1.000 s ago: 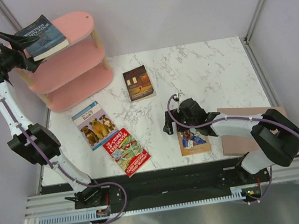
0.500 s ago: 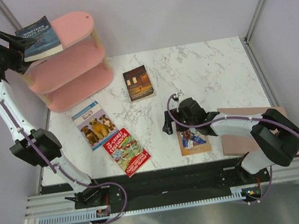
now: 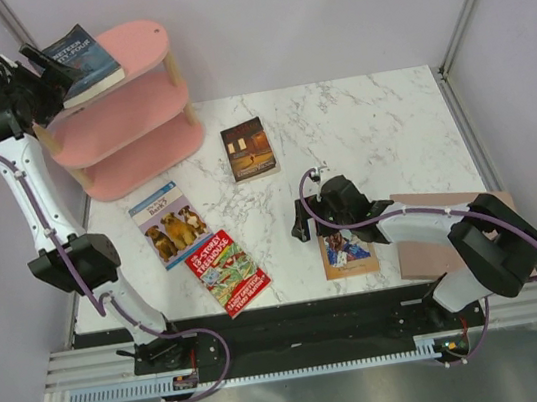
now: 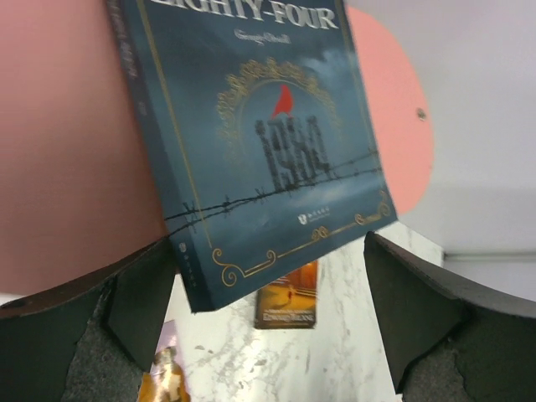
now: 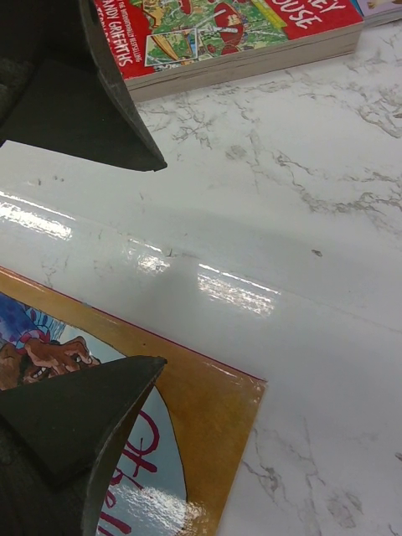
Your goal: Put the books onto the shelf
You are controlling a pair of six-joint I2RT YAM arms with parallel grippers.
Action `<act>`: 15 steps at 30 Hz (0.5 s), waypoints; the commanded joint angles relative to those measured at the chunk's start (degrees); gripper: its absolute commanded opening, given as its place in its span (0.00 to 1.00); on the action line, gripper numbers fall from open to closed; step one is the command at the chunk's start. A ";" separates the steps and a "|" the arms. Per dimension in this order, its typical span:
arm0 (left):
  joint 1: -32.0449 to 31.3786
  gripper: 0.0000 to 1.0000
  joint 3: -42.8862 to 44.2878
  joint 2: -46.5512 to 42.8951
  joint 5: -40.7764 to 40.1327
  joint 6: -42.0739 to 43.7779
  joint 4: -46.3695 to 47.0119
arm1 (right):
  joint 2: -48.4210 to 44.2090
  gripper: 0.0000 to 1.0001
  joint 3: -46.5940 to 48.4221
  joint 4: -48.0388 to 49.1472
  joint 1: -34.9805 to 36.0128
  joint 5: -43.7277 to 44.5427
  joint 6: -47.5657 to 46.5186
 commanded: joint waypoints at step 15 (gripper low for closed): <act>-2.68 1.00 1.21 -12.78 -20.67 11.06 -2.75 | -1.19 0.98 2.62 -0.72 0.18 1.14 -0.76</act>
